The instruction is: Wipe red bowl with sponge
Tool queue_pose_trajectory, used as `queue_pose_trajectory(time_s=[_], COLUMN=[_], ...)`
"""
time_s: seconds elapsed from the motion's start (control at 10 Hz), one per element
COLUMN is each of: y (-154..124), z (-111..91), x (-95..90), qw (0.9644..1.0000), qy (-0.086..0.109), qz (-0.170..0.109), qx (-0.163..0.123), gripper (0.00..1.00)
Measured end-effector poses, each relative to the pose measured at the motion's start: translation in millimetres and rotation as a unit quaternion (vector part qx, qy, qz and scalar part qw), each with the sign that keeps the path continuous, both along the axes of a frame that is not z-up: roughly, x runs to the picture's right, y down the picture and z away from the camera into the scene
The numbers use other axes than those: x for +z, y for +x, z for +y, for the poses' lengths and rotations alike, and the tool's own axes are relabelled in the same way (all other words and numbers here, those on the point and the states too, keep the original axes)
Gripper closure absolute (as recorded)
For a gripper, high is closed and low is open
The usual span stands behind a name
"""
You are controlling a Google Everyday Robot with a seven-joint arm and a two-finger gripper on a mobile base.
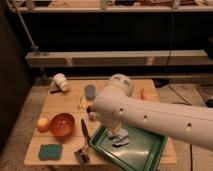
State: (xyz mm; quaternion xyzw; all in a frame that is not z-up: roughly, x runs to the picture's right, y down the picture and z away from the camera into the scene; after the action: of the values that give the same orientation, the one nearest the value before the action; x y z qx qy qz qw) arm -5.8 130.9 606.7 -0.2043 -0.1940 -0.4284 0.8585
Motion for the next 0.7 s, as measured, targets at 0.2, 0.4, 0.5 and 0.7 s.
queue_pose_trajectory(time_s=[0.2,0.4,0.5,0.7], y=[-34,-85,-103,-160], z=[-12,-12,-9,14], x=[-0.2,-0.5,-0.3,2.9], qw=[0.996,0.9895,0.9871,0.9827], qy=[-0.031,-0.05,-0.058,-0.079], qz=[-0.072,-0.112,-0.12,-0.118], qx=[-0.043,-0.076,-0.089,-0.119], gripper=[0.35,0.35,0.35,0.35])
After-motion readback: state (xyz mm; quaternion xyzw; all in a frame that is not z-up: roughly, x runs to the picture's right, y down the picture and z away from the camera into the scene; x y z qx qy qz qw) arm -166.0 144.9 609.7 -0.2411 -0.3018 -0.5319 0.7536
